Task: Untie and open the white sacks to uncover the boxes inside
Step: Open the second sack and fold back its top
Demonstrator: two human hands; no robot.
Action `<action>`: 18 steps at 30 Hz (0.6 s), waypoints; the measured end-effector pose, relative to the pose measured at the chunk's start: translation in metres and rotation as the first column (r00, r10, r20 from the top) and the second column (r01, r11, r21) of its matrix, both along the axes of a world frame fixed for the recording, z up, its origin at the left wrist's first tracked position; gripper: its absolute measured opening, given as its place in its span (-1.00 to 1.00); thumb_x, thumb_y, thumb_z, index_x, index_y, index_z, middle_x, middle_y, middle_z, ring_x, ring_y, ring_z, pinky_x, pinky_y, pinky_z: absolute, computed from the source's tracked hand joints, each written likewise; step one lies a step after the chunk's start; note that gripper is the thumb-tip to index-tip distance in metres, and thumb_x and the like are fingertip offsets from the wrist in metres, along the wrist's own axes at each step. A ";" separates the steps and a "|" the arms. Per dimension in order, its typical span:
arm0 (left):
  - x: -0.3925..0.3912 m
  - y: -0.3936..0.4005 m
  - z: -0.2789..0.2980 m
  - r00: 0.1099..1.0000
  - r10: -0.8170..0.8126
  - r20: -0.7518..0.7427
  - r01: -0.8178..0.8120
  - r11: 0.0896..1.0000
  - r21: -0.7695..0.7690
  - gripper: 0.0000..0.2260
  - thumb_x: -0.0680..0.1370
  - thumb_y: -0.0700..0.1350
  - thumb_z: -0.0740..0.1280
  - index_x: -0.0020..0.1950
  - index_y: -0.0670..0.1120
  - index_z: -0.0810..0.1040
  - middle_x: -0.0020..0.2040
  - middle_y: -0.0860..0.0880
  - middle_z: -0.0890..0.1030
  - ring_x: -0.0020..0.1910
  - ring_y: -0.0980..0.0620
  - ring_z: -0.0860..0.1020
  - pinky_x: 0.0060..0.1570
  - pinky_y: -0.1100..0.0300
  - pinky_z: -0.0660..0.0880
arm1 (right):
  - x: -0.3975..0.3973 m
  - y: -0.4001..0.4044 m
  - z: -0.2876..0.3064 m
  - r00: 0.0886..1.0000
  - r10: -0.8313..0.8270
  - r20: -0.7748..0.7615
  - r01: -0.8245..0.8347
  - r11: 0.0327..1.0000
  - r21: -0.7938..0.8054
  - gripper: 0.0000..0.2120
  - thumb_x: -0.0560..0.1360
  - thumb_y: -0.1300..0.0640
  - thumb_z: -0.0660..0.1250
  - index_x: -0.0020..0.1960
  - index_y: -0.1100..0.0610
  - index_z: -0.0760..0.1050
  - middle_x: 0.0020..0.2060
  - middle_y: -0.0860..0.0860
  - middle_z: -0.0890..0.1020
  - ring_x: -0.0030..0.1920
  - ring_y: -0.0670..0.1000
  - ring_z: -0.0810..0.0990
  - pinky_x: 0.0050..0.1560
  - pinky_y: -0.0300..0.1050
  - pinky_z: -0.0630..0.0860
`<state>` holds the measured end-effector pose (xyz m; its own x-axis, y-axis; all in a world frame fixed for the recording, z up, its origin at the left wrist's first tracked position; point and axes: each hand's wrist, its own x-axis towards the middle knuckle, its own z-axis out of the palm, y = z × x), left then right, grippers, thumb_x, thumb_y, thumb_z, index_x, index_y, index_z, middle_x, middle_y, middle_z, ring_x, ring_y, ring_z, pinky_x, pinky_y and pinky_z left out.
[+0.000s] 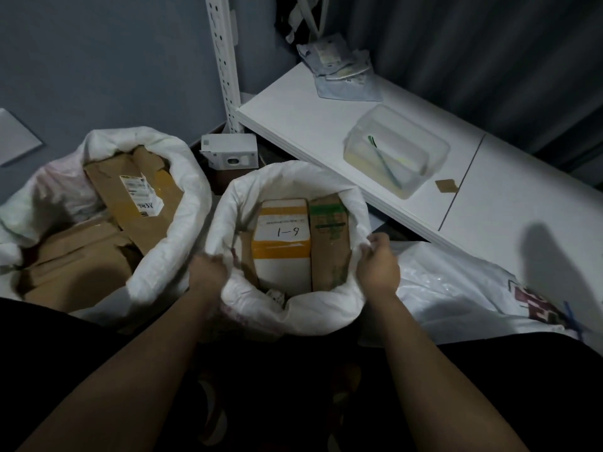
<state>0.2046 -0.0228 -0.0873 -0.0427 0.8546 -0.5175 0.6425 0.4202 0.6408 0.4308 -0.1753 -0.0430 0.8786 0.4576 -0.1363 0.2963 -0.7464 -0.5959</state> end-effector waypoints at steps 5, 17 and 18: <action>0.013 0.011 0.004 0.966 -0.028 0.257 0.022 0.999 0.029 -0.62 0.61 0.03 0.20 0.35 -0.14 0.38 0.23 -0.01 0.48 0.23 -0.07 0.46 0.31 -0.07 0.37 | 0.016 -0.021 -0.016 0.852 -0.404 -0.332 0.516 0.754 0.407 -0.93 0.58 0.23 0.24 0.05 0.15 0.46 -0.08 0.11 0.54 0.06 0.17 0.55 -0.07 -0.26 0.33; 0.048 0.023 -0.014 0.989 -0.138 -0.050 0.139 0.990 0.019 -0.25 0.48 0.18 0.32 0.51 -0.12 0.06 0.42 -0.20 0.31 0.36 -0.20 0.34 0.34 -0.10 0.30 | 0.000 -0.017 -0.025 0.949 -0.118 -0.292 0.135 0.990 0.039 -0.24 0.49 -0.15 0.34 0.53 -0.08 -0.03 0.45 0.17 0.24 0.33 0.25 0.39 0.26 0.10 0.36; 0.046 0.026 -0.014 0.979 -0.200 0.033 0.197 0.978 0.075 -0.33 0.51 0.05 0.33 0.50 -0.15 0.12 0.38 -0.21 0.37 0.33 -0.20 0.39 0.31 -0.08 0.34 | -0.003 -0.014 -0.028 0.904 -0.150 -0.401 0.211 0.971 0.112 -0.20 0.48 -0.08 0.38 0.53 -0.06 -0.04 0.42 0.17 0.31 0.32 0.23 0.41 0.26 0.04 0.37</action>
